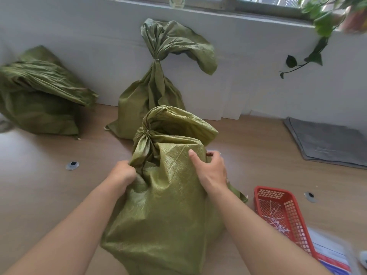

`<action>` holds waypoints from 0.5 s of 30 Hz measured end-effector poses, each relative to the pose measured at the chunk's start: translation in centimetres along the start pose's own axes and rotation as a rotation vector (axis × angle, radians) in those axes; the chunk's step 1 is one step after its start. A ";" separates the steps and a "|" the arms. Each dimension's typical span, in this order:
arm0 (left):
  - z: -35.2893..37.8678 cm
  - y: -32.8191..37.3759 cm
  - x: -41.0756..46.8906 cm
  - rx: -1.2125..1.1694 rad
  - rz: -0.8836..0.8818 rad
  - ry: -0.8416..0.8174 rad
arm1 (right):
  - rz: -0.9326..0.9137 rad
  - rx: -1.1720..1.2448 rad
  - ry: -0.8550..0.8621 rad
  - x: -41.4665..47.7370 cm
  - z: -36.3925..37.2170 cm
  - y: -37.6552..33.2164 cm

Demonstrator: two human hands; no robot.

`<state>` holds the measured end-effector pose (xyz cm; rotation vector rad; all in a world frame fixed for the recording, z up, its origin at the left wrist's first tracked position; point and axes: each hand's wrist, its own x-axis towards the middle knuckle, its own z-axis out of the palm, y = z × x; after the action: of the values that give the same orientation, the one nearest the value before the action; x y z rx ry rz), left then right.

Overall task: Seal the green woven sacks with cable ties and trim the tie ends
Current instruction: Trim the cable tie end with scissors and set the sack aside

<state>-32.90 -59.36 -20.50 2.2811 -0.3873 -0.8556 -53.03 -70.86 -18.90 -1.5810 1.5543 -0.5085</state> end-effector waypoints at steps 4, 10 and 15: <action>-0.2 1.7 -0.4 -0.063 0.043 -0.055 | -0.025 0.150 -0.080 0.4 -1.7 0.9; -0.2 4.7 -1.9 -0.153 0.157 -0.125 | 0.002 0.162 0.036 1.3 -4.2 1.2; 0.9 6.5 -3.8 -0.217 0.207 -0.162 | -0.036 0.193 0.171 1.8 -5.5 2.7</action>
<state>-36.60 -62.73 -14.84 1.9415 -0.5641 -0.9300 -58.70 -73.76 -18.40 -1.4502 1.5534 -0.8069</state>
